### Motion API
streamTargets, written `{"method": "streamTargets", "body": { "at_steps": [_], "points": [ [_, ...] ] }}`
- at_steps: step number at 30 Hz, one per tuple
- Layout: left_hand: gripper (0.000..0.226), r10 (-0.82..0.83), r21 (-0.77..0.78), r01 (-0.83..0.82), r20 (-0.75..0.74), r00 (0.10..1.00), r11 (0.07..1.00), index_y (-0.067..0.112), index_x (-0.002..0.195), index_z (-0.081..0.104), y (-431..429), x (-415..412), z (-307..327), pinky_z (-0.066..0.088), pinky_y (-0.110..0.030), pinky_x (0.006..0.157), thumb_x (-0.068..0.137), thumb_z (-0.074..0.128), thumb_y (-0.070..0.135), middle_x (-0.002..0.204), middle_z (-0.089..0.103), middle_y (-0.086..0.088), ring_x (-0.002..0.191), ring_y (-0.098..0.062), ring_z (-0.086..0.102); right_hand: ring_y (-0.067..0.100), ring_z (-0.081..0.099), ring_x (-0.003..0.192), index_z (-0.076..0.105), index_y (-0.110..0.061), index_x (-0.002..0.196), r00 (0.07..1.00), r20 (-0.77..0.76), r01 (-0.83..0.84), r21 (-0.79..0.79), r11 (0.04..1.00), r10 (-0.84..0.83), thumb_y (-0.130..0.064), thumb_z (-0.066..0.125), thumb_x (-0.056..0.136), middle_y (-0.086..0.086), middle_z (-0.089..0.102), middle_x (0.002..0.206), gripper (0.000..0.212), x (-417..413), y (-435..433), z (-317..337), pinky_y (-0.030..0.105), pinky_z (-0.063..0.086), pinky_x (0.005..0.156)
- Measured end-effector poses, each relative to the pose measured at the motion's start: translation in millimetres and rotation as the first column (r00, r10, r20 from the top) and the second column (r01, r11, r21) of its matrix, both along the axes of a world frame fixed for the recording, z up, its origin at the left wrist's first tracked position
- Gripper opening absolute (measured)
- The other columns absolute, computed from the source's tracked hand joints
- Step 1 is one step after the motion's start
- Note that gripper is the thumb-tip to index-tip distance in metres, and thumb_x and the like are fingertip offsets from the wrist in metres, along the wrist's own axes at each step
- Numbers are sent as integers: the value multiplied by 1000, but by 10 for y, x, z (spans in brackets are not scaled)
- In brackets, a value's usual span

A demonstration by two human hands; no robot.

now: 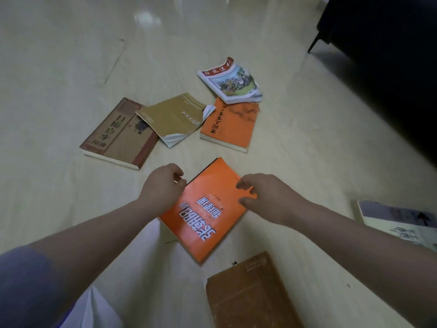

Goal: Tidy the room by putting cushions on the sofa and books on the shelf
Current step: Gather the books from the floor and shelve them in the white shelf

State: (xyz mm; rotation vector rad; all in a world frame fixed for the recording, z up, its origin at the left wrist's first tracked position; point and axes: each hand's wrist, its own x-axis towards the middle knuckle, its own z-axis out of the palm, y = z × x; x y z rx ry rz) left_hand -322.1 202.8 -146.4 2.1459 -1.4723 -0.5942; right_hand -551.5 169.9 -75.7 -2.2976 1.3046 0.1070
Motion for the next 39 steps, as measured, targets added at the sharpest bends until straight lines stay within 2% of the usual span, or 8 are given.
{"method": "streamTargets", "body": {
  "at_steps": [7,13,19,22,25,32,36,39],
  "points": [
    [27,-107,-52,106,-22,994,993,9,114,61,-502,134,313,46,-31,84,90,58,21,108,65,-5,98,-20,60,16,53,116,55,-19,129,986,-163,-16,49,999,23,-31,58,92,0,56,130,39,173,-550,365,27,43,94],
    [40,13,-22,-13,8,1000,1000,4,128,49,-1010,-45,-37,38,-35,94,93,54,24,128,52,-12,120,-27,47,21,53,116,55,-15,131,992,-71,107,6,994,-107,-29,57,94,5,56,131,39,393,-1378,85,28,43,93],
    [46,109,-50,-101,200,974,994,-1,123,49,-1362,-49,-534,35,-40,97,92,52,33,125,49,-18,119,-35,44,23,54,117,55,-15,131,980,24,195,20,981,-195,-26,59,93,7,55,133,39,350,-1999,-409,34,46,94],
    [69,92,28,-106,311,946,994,8,142,29,-1550,-85,-770,20,-46,113,90,40,52,150,27,-15,140,-33,21,22,56,114,55,-15,132,972,60,225,25,974,-227,-25,59,93,6,54,134,40,341,-2184,-553,33,46,94],
    [78,190,97,-223,265,945,970,16,150,15,-1602,-191,-1045,0,-52,116,89,30,62,160,5,-7,147,-26,-3,22,52,120,53,-15,134,974,67,220,-26,975,-217,-25,58,92,7,51,136,43,389,-2462,-643,31,41,95],
    [79,287,35,-312,304,908,950,17,147,29,-1598,-241,-1215,-2,-48,117,83,35,65,159,15,-3,148,-20,2,33,35,134,42,-13,140,993,-43,96,-285,954,-113,-31,60,89,15,39,144,57,825,-3360,-938,37,31,107],
    [80,302,64,-335,300,905,940,17,146,32,-1598,-247,-1179,-4,-45,117,83,35,66,159,14,-1,148,-18,1,36,14,145,19,-9,151,977,-165,95,-227,969,-134,-44,61,90,19,17,157,82,1172,-3707,-1122,43,14,119],
    [81,310,96,-353,307,900,931,16,144,37,-1625,-236,-1160,-2,-45,116,81,35,68,158,19,-2,147,-19,7,40,22,141,25,-10,149,969,-182,127,-219,967,-168,-53,61,86,20,23,155,84,1260,-3930,-1239,44,22,114]
  ]
}}
